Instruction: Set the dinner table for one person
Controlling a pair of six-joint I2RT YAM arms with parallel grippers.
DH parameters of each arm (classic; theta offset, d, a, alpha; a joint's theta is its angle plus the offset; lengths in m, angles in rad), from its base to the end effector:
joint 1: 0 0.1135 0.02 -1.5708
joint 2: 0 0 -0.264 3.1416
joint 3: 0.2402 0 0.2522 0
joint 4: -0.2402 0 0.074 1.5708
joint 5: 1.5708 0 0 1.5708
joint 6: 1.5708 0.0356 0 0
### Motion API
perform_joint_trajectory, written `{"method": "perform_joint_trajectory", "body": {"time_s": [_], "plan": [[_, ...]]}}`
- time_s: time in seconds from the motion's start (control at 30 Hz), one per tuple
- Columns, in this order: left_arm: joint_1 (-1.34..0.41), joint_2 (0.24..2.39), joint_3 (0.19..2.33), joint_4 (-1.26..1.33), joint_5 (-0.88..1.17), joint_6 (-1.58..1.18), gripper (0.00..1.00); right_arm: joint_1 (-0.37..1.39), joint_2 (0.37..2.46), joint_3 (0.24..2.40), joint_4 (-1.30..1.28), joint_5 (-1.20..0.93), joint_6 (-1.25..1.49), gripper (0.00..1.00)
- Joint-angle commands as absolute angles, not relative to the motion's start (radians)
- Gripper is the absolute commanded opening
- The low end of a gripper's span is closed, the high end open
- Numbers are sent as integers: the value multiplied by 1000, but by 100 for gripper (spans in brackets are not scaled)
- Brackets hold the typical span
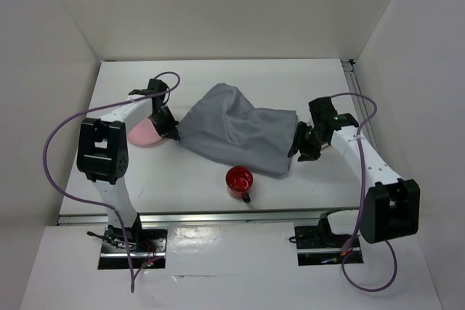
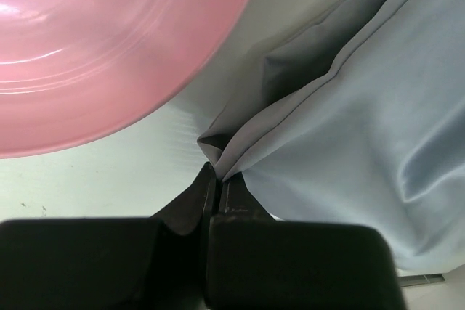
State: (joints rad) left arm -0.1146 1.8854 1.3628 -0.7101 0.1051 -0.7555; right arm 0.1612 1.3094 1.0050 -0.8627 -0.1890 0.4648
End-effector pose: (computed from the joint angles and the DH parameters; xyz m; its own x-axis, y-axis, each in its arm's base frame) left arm 0.3773 -0.0472 0.1911 -0.7839 -0.5961 -0.1736 -0.5346 0.7902 -0.2995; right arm 0.2420 0.0461 0.2521 -0.9147 0.2973 -0.2737 0.2008 0.9222 0.3305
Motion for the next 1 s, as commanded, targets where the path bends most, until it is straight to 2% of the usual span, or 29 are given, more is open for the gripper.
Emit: {"method": "perform_joint_trajectory", "body": {"time_s": [0.0,0.1,0.17,0.2,0.23,0.33,0.37,0.53,0.83,0.93,0.97], "plan": [[-110,1876,1351,-716,89,-735,0,164,1212,1031,-950,-118,521,50],[-110,1867,1351,-707,89,-735,0,164,1201,1014,-924,-144,587,43],[-110,1867,1351,-707,89,-735,0,164,1192,968,-882,-184,643,43],[-110,1867,1351,-707,89,-735,0,164,1174,901,-864,-199,664,46],[-110,1867,1351,-707,89,-726,0,164,1148,864,-827,-215,711,60],[-110,1845,1351,-716,65,-716,0,164,1073,719,-722,-300,790,83],[-110,1833,1342,-725,64,-716,0,164,1051,678,-681,-331,842,85],[-110,1798,1310,-726,74,-706,0,164,948,459,-456,-417,971,80],[-110,1776,1290,-716,74,-696,0,208,1068,416,-240,-299,1026,70],[-110,1767,1281,-716,74,-696,0,238,1115,394,-160,-256,1064,60],[-110,1767,1281,-716,74,-696,0,248,1152,394,-146,-244,1065,52]]}}
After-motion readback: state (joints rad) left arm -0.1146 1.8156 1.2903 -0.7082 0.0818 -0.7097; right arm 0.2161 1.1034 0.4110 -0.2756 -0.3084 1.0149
